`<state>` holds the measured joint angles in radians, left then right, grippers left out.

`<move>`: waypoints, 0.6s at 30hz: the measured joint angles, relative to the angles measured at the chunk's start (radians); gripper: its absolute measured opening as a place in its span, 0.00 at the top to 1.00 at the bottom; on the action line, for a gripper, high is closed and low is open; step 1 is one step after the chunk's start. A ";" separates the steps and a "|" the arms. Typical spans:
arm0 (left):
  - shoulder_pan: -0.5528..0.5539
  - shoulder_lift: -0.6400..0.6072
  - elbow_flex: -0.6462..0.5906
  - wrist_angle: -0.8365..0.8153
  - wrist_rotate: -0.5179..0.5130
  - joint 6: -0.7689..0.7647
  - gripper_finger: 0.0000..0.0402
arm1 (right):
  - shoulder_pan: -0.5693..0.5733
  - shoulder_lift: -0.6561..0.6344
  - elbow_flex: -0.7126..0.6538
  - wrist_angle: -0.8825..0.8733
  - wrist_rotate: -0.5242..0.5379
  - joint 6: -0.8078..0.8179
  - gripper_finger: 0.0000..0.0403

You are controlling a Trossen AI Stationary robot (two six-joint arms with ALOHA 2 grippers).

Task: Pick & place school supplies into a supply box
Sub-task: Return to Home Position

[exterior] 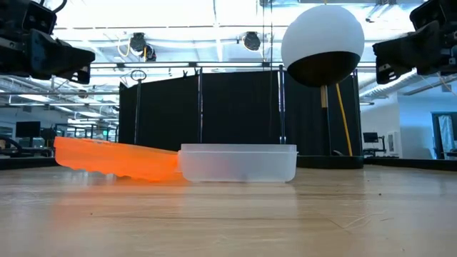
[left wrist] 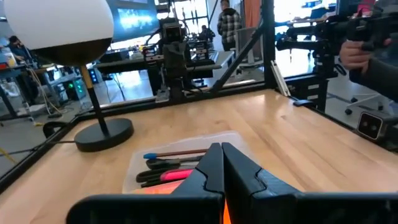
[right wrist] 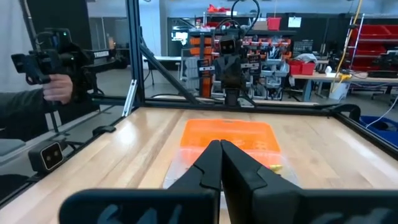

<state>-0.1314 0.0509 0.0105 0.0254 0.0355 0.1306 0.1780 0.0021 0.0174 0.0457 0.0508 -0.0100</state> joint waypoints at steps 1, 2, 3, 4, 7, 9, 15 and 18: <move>0.000 0.000 0.000 0.000 0.000 -0.006 1.00 | 0.000 0.000 0.000 -0.001 -0.001 0.003 1.00; 0.000 0.000 0.000 0.000 0.000 -0.012 1.00 | 0.000 0.000 0.000 -0.001 -0.001 0.008 1.00; 0.000 0.000 0.000 0.000 0.000 -0.017 1.00 | 0.000 0.000 0.000 -0.001 0.000 0.016 1.00; 0.000 0.000 0.000 -0.002 0.002 -0.022 1.00 | 0.000 0.000 -0.001 -0.001 0.000 0.027 1.00; 0.000 0.000 0.000 -0.006 0.009 -0.021 0.99 | 0.000 0.000 -0.001 -0.001 0.000 0.058 1.00; 0.000 0.000 0.000 -0.007 0.006 -0.007 0.98 | 0.000 0.000 -0.001 -0.001 0.000 0.061 1.00; 0.000 0.000 0.000 -0.009 -0.014 0.001 0.94 | 0.000 0.001 -0.002 -0.003 -0.001 0.051 1.00; 0.000 0.000 0.000 -0.007 -0.014 -0.014 0.94 | 0.000 0.001 -0.002 -0.004 -0.001 0.051 1.00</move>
<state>-0.1310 0.0509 0.0109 0.0180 0.0212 0.1170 0.1780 0.0029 0.0151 0.0414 0.0502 0.0410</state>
